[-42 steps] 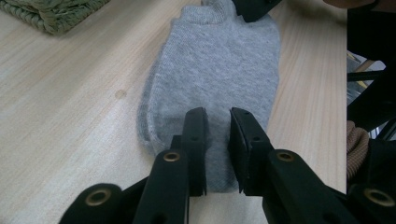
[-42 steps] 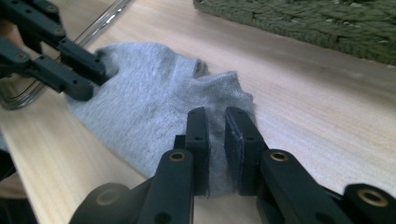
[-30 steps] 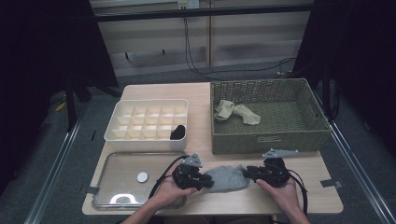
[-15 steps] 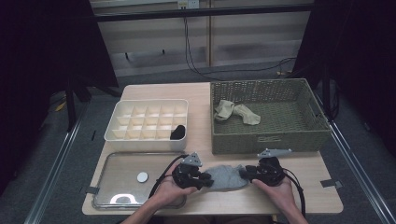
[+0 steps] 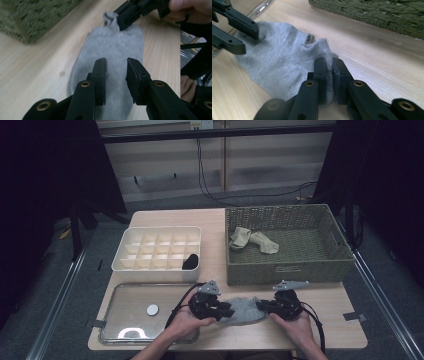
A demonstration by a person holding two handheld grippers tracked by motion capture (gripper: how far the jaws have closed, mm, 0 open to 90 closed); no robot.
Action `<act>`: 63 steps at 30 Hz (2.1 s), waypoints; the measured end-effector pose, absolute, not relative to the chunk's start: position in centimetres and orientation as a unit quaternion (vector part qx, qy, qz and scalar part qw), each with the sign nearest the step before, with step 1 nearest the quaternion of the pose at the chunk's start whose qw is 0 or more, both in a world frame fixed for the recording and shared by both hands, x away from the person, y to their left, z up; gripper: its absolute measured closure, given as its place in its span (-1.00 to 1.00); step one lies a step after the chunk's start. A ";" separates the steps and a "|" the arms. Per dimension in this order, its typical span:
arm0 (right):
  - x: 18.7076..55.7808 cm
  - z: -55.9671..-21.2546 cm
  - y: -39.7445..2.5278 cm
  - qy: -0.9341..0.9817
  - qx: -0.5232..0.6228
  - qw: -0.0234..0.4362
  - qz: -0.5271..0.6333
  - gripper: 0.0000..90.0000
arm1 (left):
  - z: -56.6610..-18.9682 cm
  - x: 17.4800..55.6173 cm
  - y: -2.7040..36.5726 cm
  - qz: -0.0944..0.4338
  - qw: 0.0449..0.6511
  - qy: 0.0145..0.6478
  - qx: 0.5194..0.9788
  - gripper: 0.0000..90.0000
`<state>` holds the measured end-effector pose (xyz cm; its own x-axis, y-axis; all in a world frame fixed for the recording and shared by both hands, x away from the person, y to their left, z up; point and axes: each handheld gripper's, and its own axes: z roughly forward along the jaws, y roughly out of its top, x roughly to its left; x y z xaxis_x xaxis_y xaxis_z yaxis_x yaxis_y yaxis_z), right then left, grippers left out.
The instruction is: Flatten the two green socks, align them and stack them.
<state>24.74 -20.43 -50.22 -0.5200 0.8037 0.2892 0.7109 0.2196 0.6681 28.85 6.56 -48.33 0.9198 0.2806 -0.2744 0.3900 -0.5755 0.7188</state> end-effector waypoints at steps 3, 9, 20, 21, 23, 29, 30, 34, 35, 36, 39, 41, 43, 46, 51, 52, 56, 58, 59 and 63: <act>24.8 -50.3 -20.5 0.775 0.490 0.052 0.395 0.88 | -48.5 29.1 5.4 -0.071 0.427 0.185 0.882 0.55; 24.8 -49.9 -20.7 0.768 0.488 0.040 0.413 0.89 | -49.3 29.6 4.4 -0.076 0.417 0.188 0.886 0.56; 24.4 -48.5 -20.6 0.751 0.482 0.037 0.450 0.90 | -49.8 29.4 4.1 -0.061 0.401 0.180 0.896 0.59; 24.4 -48.2 -20.4 0.748 0.478 0.034 0.459 0.90 | -49.9 29.4 4.0 -0.061 0.405 0.178 0.895 0.59; 24.3 -47.8 -20.3 0.744 0.478 0.030 0.467 0.90 | -49.9 29.5 4.1 -0.061 0.403 0.178 0.896 0.59; 24.1 -47.2 -20.0 0.736 0.476 0.022 0.481 0.90 | -49.9 29.4 3.3 -0.053 0.405 0.171 0.897 0.60; 24.1 -47.2 -20.0 0.736 0.476 0.022 0.481 0.90 | -49.9 29.3 3.2 -0.052 0.405 0.173 0.896 0.60; 24.1 -46.9 -19.8 0.733 0.473 0.019 0.489 0.91 | -50.0 29.4 2.7 -0.058 0.405 0.171 0.896 0.60; 24.1 -46.8 -19.8 0.731 0.473 0.017 0.491 0.91 | -50.0 29.5 2.6 -0.063 0.409 0.175 0.894 0.60; 24.1 -46.7 -19.6 0.730 0.474 0.017 0.493 0.91 | -50.0 29.6 2.5 -0.065 0.409 0.178 0.893 0.61; 24.2 -46.6 -19.4 0.731 0.473 0.017 0.492 0.92 | -50.0 29.7 2.5 -0.069 0.409 0.180 0.892 0.60; 24.3 -46.6 -19.5 0.732 0.472 0.020 0.491 0.92 | -49.8 29.8 2.9 -0.073 0.414 0.181 0.889 0.56; 24.3 -46.6 -19.6 0.732 0.472 0.021 0.490 0.92 | -49.3 29.8 3.4 -0.076 0.422 0.185 0.884 0.55; 24.3 -46.7 -20.3 0.731 0.477 0.024 0.487 0.92 | -48.6 29.7 4.4 -0.064 0.427 0.184 0.883 0.54; 24.2 -46.7 -21.3 0.725 0.488 0.034 0.485 0.92 | -48.1 29.3 6.4 -0.051 0.424 0.184 0.885 0.52; 24.1 -46.6 -21.6 0.723 0.490 0.037 0.486 0.92 | -48.1 29.2 6.7 -0.050 0.427 0.186 0.884 0.51; 24.1 -46.2 -21.9 0.723 0.490 0.046 0.485 0.92 | -47.7 28.8 8.2 -0.047 0.421 0.193 0.885 0.46; 24.0 -46.1 -21.8 0.724 0.489 0.049 0.485 0.92 | -47.4 28.5 8.9 -0.045 0.418 0.192 0.887 0.40; 24.0 -46.1 -21.8 0.725 0.488 0.050 0.484 0.92 | -47.3 28.3 9.2 -0.045 0.418 0.191 0.887 0.39; 24.1 -46.2 -21.6 0.727 0.487 0.050 0.481 0.92 | -47.8 28.1 9.7 -0.054 0.420 0.194 0.885 0.38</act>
<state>24.12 -21.57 -46.19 -0.5204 0.7567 0.3957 0.6595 0.0618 0.7491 28.13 9.72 -47.84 0.9191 0.2978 -0.2581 0.3883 -0.5724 0.7222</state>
